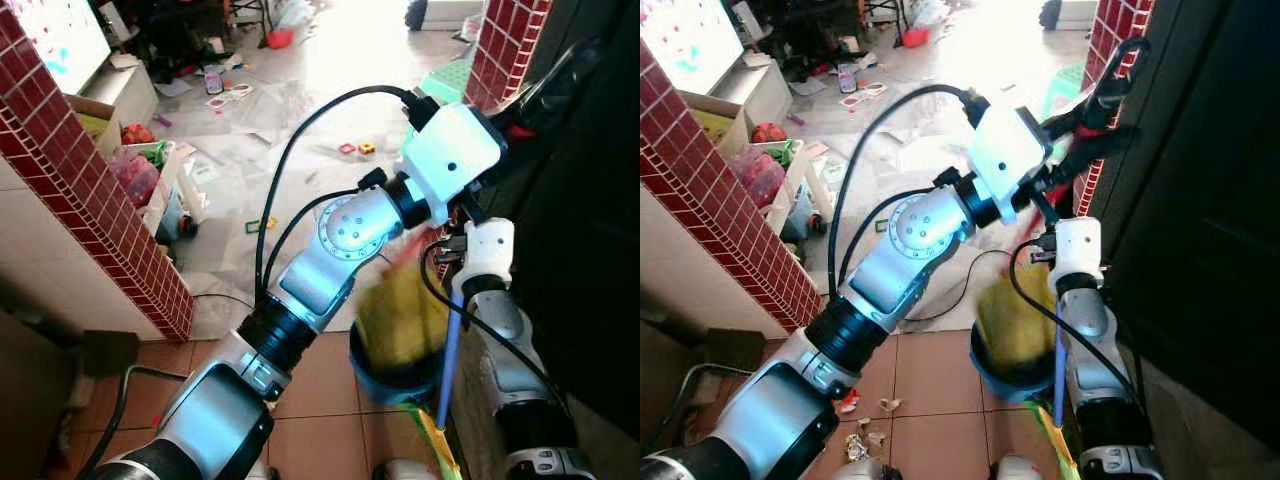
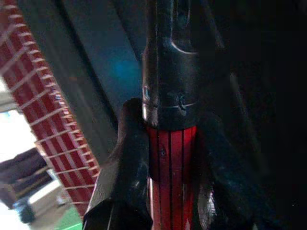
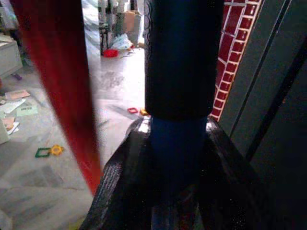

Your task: Sweep floor

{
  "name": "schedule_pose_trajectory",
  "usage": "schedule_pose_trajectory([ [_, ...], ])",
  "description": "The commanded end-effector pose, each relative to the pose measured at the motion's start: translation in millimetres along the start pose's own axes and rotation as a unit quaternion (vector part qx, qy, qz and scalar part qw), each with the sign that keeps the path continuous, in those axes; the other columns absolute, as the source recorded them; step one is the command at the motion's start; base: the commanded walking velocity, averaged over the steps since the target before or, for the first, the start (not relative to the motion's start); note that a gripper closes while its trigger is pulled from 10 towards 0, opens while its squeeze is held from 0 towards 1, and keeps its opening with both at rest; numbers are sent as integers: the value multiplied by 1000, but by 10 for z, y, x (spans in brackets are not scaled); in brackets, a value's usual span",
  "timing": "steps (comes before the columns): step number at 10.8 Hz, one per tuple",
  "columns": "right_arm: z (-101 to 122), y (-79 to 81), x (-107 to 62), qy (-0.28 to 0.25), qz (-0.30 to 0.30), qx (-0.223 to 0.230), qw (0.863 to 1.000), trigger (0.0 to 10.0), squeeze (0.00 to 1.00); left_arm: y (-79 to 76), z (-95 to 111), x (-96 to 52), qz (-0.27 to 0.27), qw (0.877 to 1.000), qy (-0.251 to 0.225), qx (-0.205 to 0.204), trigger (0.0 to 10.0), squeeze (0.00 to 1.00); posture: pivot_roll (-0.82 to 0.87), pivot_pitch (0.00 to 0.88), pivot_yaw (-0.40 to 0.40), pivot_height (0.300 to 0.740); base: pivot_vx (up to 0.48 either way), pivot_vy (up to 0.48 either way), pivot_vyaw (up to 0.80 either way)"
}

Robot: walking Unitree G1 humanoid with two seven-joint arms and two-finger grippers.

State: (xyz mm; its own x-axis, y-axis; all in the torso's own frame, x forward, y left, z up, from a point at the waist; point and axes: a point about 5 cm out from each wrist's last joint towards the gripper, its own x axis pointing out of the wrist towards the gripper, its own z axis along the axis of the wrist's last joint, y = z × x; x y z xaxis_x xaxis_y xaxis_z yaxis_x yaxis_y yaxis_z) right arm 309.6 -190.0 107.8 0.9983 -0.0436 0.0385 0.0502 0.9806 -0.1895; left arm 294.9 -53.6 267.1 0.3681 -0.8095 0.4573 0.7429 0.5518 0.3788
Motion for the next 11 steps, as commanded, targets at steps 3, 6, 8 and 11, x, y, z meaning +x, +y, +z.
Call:
schedule_pose_trajectory([
  [3, 96, 50, 50, -19, 11, 9, 1000, 10000, 0, 580, 541, 64, 120, 986, -98, 55, 10000, 0, -122, 0, 82, 740, 0, 0, 0],
  [6, 77, 77, 62, -15, 22, 12, 1000, 10000, 0, 1189, 781, -225, 260, 953, -104, 111, 10000, 0, -105, 0, 71, 740, 0, 0, 0],
  [8, 40, 142, 56, -3, 54, 17, 998, 10000, 0, 1400, 495, -645, 328, 934, -21, 142, 10000, 0, -100, 0, 66, 740, 0, 0, 0],
  [11, -2, 391, -45, 6, 156, 51, 986, 10000, 0, 1288, -78, -1244, 426, 897, 89, 78, 10000, 0, -78, 0, 46, 740, 0, 0, 0],
])
